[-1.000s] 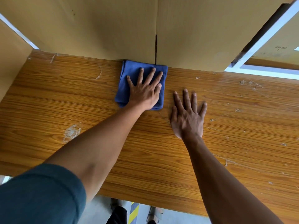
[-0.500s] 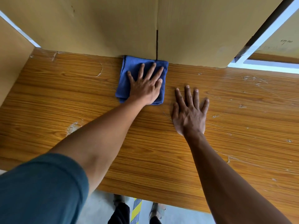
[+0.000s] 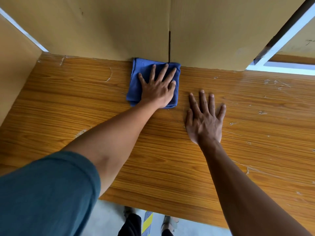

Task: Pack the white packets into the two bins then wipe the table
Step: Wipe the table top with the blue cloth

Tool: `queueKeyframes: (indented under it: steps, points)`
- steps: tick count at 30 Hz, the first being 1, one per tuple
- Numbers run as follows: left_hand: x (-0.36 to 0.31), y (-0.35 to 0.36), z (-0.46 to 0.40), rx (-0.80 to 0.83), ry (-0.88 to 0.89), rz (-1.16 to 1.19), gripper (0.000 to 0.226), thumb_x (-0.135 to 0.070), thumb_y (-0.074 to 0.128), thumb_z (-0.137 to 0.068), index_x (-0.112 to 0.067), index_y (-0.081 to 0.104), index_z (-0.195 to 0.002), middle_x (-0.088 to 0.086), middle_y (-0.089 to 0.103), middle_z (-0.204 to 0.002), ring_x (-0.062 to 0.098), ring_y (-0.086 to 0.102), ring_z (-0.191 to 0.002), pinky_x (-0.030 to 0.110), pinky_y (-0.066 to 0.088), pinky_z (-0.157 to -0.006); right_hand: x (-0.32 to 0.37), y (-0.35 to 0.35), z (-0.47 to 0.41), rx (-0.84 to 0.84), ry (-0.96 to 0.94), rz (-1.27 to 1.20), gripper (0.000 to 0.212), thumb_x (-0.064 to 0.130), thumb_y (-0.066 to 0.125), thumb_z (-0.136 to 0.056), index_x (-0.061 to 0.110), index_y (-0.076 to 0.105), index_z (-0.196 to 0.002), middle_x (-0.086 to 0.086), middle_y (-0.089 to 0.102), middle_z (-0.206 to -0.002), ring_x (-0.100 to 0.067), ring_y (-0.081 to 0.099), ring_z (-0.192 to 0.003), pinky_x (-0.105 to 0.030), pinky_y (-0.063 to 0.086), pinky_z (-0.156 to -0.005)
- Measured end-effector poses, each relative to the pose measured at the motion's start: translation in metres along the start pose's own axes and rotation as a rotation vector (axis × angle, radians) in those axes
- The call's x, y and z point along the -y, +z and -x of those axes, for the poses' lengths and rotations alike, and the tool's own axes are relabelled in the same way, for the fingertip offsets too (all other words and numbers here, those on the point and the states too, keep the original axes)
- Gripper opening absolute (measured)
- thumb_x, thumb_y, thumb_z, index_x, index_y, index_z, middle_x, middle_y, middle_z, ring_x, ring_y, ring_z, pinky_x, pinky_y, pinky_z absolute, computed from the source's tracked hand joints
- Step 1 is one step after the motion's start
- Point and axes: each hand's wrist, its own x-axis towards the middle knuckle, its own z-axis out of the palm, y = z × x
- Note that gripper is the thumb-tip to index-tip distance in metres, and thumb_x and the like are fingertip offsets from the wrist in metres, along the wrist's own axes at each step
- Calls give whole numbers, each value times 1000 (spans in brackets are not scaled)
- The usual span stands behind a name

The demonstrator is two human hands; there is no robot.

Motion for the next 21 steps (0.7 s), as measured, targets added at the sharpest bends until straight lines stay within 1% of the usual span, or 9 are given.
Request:
queueKeyframes:
  steps: [2,6,8,10,12,14,16,18,21]
  points:
    - [3,4,16,-1,17,5,59,-56,16,-110,-48,2,-166,-17,-8,-176,29,-11,-163,81,-1,-118,1,-1,1,-3,2,-5,61,52,6,-109,40,-4,-167,4,-8,-177,-25,-9,-163,-66,2,-126]
    - [0,24,108,-79,72,-51,60,-56,18,-109,-45,9,-168,-14,-1,-177,31,-5,-164,79,5,-120,1,-2,0,15,2,2,60,51,8,-110,40,-7,-167,4,-11,-176,-25,-11,-163,-66,2,-126]
    - [-1,29,135,-63,74,-48,60,-56,18,-109,-45,8,-168,-15,-2,-177,31,-5,-164,79,5,-120,1,-3,0,14,4,-1,60,51,8,-110,40,-7,-167,4,-11,-176,-25,-11,-163,-66,2,-126]
    - [0,26,120,-76,73,-43,59,-57,18,-109,-47,8,-167,-16,-2,-177,30,-5,-164,80,4,-119,2,-3,1,20,1,-2,60,52,6,-110,39,-7,-167,4,-12,-176,-25,-11,-163,-66,1,-126]
    - [1,19,78,-68,59,-32,59,-58,18,-109,-50,7,-166,-17,-3,-177,29,-7,-164,82,1,-117,2,-3,0,18,-5,-2,61,52,4,-109,39,-6,-167,4,-11,-176,-25,-11,-163,-65,0,-127]
    - [-1,9,36,-27,-3,15,59,-59,17,-109,-51,5,-166,-18,-6,-176,29,-10,-163,83,-3,-116,1,-1,0,12,-5,0,61,53,3,-108,39,-6,-167,4,-11,-177,-25,-10,-163,-66,0,-126]
    - [-3,5,11,-8,-36,19,59,-59,16,-109,-50,4,-166,-18,-7,-176,30,-12,-163,83,-4,-116,0,-1,0,6,-7,7,61,53,3,-108,39,-7,-167,3,-11,-177,-26,-11,-163,-66,0,-126]
    - [-2,5,18,6,-16,13,59,-59,15,-109,-49,3,-166,-17,-8,-176,30,-13,-163,82,-5,-117,1,-1,0,6,-9,3,61,53,3,-108,39,-6,-167,3,-10,-177,-26,-10,-163,-67,0,-126]
    - [0,19,81,-19,21,0,60,-61,12,-108,-49,2,-166,-17,-8,-176,29,-11,-163,79,-2,-119,2,-4,2,16,-14,4,61,52,3,-109,39,-6,-167,3,-11,-177,-26,-11,-163,-67,0,-126]
